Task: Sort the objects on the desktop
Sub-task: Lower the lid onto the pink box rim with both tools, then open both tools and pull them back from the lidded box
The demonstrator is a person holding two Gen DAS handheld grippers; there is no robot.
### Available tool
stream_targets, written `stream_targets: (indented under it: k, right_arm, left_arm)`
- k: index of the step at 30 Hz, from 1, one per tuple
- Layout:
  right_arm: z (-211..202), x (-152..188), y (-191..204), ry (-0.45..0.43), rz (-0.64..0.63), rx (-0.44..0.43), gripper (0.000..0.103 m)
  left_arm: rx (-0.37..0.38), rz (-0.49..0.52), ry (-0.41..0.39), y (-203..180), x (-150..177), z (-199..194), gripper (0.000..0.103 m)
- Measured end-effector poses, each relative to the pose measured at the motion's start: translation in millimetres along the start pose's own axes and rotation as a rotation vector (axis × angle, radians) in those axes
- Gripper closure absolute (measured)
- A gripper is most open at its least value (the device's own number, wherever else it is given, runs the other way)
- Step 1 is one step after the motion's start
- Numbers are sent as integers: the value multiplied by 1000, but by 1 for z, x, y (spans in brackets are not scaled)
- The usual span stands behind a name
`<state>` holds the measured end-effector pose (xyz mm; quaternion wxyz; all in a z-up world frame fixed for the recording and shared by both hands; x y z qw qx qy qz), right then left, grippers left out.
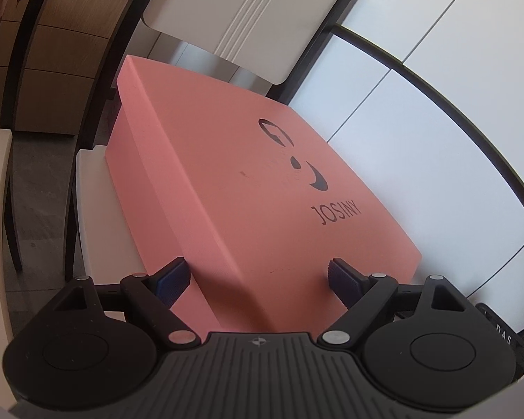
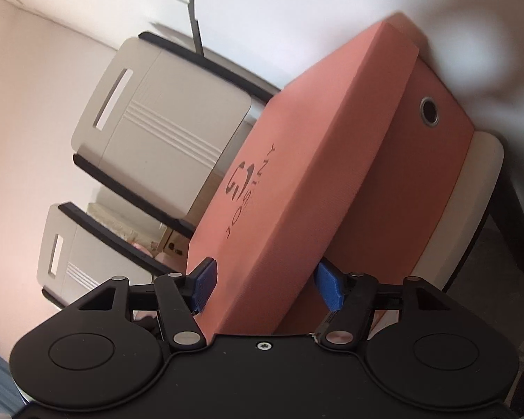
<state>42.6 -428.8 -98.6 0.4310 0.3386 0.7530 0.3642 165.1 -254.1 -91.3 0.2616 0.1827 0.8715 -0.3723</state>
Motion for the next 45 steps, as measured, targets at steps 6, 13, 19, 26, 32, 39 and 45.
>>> stream_targets:
  k: [6, 13, 19, 26, 32, 39, 45]
  right_arm:
    - [9, 25, 18, 85, -67, -43, 39]
    - [15, 43, 36, 109, -99, -69, 50]
    - [11, 29, 33, 19, -12, -80, 54]
    - [21, 25, 29, 40, 0, -45, 55]
    - [21, 29, 23, 46, -17, 17, 39]
    - [16, 31, 20, 52, -39, 62, 37]
    - [9, 35, 30, 48, -140, 94, 33]
  left_arm:
    - [16, -14, -45, 0, -8, -3, 15]
    - [13, -21, -86, -1, -16, -2, 15]
    - [21, 30, -86, -10, -15, -13, 14]
    - [-105, 108, -65, -1, -6, -38, 13]
    - [-210, 133, -65, 13, -1, -60, 11]
    - [-293, 130, -98, 28, -1, -89, 11]
    - [-354, 145, -112, 32, 7, -109, 10]
Point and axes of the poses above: each gripper's, at about its wrist camera, not at the fingertips, and z roughly the way its jaws point, y to its left, x to its underside, the point moved 9 cm from there along z, roughly the way its jaws point, and after that the axes turned 9 degrees about y, right-handed, at the moved point
